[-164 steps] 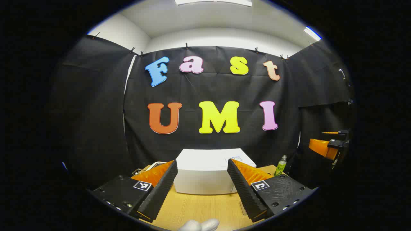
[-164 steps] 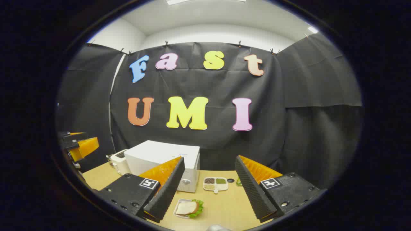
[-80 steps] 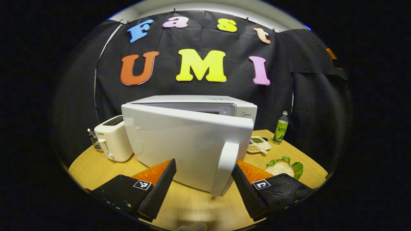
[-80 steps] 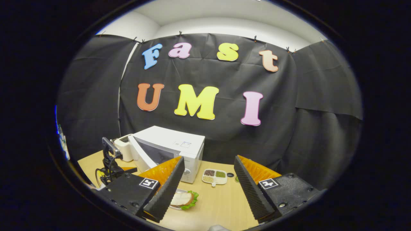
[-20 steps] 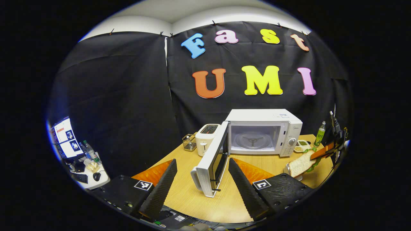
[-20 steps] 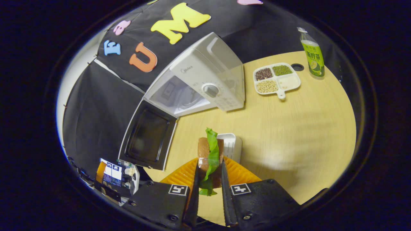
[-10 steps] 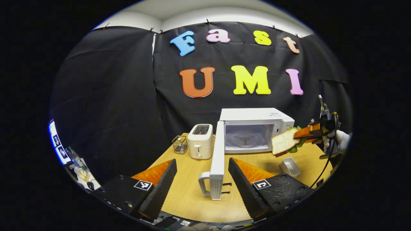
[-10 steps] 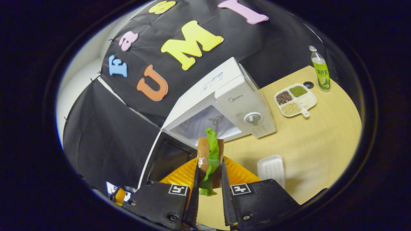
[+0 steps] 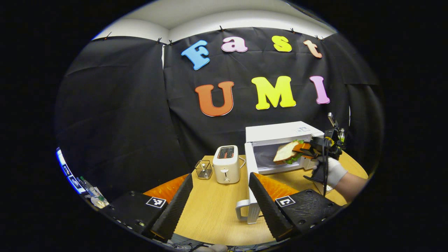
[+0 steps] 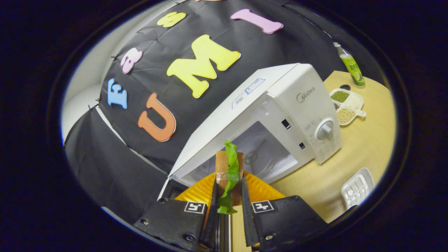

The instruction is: Open the microwave oven with the left hand, put the food in, and close the microwave oven.

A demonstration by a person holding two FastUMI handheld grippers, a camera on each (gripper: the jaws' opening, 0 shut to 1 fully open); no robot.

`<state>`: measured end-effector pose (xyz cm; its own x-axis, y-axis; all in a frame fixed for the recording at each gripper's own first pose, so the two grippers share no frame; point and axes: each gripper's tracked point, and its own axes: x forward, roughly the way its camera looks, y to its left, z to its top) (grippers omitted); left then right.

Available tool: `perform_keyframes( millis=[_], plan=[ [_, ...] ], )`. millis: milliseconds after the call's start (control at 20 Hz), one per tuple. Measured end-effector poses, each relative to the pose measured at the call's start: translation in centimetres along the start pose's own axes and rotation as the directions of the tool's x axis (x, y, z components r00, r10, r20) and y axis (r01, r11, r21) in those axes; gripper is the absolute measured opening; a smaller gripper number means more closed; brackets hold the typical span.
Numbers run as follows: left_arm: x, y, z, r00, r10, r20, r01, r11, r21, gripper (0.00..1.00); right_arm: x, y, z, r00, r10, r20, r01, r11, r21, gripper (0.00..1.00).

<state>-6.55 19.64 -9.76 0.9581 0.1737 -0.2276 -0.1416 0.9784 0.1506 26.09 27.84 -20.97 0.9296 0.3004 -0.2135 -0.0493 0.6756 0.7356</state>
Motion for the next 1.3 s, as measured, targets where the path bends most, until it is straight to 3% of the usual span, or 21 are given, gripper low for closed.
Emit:
perform_keyframes(
  millis=[100,350,450,600,650,700,750,800,850,950,1150,1200,1250,1300],
  plan=[
    [0.3,0.3,0.3,1.000,0.000,0.004,0.000,1.000,0.014,0.97,2.9,-0.3,-1.6,0.998,-0.050,0.040,0.050,0.999,0.010,0.35],
    [1.7,0.7,0.2,1.000,0.020,-0.021,-0.019,0.999,0.033,0.97,8.3,0.1,-5.0,0.993,-0.086,0.084,0.076,0.991,0.110,0.35],
    [1.8,1.0,-0.2,0.999,0.024,-0.031,-0.023,0.999,0.040,0.98,9.6,0.4,-4.9,0.990,-0.073,0.121,0.058,0.990,0.126,0.35],
    [1.6,1.4,-0.7,0.998,0.033,-0.046,-0.030,0.998,0.046,0.97,10.6,-1.4,-4.1,0.979,-0.114,0.171,0.092,0.987,0.131,0.36],
    [1.5,1.6,-0.6,0.998,0.035,-0.046,-0.033,0.999,0.039,0.97,10.6,-2.3,-3.9,0.973,-0.144,0.182,0.121,0.984,0.131,0.31],
    [1.6,1.6,-0.8,0.998,0.035,-0.048,-0.034,0.999,0.031,0.97,10.5,-3.0,-4.0,0.969,-0.168,0.180,0.150,0.982,0.112,0.42],
    [1.7,1.6,-1.0,0.998,0.033,-0.052,-0.031,0.999,0.025,0.97,10.4,-3.6,-3.9,0.964,-0.195,0.181,0.186,0.980,0.063,0.47],
    [1.7,1.6,-1.3,0.998,0.031,-0.055,-0.030,0.999,0.020,0.97,10.2,-4.3,-3.8,0.957,-0.227,0.183,0.231,0.973,-0.003,0.37],
    [1.8,1.7,-1.5,0.998,0.029,-0.060,-0.028,1.000,0.015,0.97,9.8,-4.7,-3.5,0.951,-0.245,0.188,0.261,0.964,-0.061,0.49],
    [1.8,1.4,-1.6,0.998,0.024,-0.056,-0.023,1.000,0.008,0.97,9.4,-4.9,-2.9,0.947,-0.256,0.195,0.287,0.946,-0.152,0.89],
    [2.0,0.9,-1.5,0.999,0.011,-0.039,-0.010,1.000,0.019,0.98,7.6,-3.9,-1.4,0.946,-0.230,0.228,0.291,0.912,-0.287,0.98],
    [2.0,0.7,-1.3,0.999,0.008,-0.035,-0.007,1.000,0.020,0.97,7.1,-3.3,-1.0,0.950,-0.216,0.226,0.281,0.907,-0.313,0.90],
    [2.0,0.5,-1.2,1.000,-0.001,-0.030,0.001,1.000,0.017,0.97,6.4,-2.9,-0.6,0.953,-0.202,0.224,0.273,0.894,-0.355,0.98],
    [1.9,0.3,-1.2,1.000,-0.007,-0.023,0.007,1.000,0.016,0.97,5.6,-2.6,0.1,0.954,-0.190,0.230,0.269,0.881,-0.390,0.98]
  ],
)
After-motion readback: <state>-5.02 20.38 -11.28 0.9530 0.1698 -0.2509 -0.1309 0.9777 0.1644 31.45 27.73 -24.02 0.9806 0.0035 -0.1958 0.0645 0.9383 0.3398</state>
